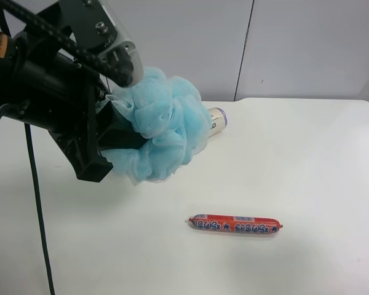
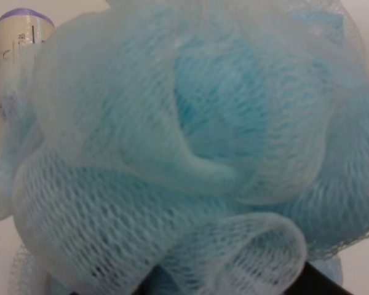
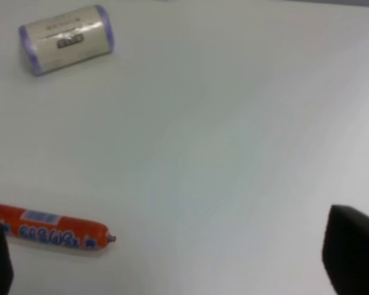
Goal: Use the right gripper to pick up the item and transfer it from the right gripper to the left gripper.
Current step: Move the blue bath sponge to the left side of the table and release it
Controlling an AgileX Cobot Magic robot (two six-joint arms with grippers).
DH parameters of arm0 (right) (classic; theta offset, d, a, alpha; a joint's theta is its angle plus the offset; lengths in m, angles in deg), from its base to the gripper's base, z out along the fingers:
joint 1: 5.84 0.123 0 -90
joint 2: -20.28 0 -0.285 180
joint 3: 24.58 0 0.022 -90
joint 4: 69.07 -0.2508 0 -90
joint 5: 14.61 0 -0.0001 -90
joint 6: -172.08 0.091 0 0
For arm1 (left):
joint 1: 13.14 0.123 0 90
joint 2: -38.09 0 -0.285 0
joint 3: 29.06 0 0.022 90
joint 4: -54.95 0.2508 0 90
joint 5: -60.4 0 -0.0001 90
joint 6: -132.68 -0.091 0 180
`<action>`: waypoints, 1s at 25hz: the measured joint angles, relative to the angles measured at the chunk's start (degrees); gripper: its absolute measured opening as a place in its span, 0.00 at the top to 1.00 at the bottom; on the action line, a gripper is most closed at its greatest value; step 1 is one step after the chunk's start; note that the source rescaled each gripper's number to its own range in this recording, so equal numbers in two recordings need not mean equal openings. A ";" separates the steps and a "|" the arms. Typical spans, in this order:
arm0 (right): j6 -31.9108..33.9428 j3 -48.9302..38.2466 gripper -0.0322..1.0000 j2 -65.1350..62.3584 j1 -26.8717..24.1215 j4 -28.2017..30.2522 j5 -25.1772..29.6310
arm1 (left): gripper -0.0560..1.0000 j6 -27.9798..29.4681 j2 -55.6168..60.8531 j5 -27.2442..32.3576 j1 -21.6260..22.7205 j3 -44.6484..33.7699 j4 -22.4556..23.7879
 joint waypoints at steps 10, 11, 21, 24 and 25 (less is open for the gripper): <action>0.00 0.00 0.00 0.00 -3.80 0.00 0.00 | 0.94 8.76 -0.01 0.46 15.59 0.00 4.84; 0.00 0.00 0.00 0.00 -3.80 0.00 0.00 | 0.94 8.76 -0.35 0.46 19.09 0.00 4.96; 0.00 0.00 0.00 0.00 -3.80 0.00 0.00 | 0.95 7.83 -12.76 0.02 41.49 0.04 5.54; 0.00 0.00 0.00 0.00 -3.80 0.00 0.00 | 0.95 7.81 -18.00 -0.97 42.00 0.04 4.38; 0.00 0.00 0.00 0.00 -3.80 0.00 0.00 | 0.95 7.77 -19.69 -1.19 42.00 0.04 3.04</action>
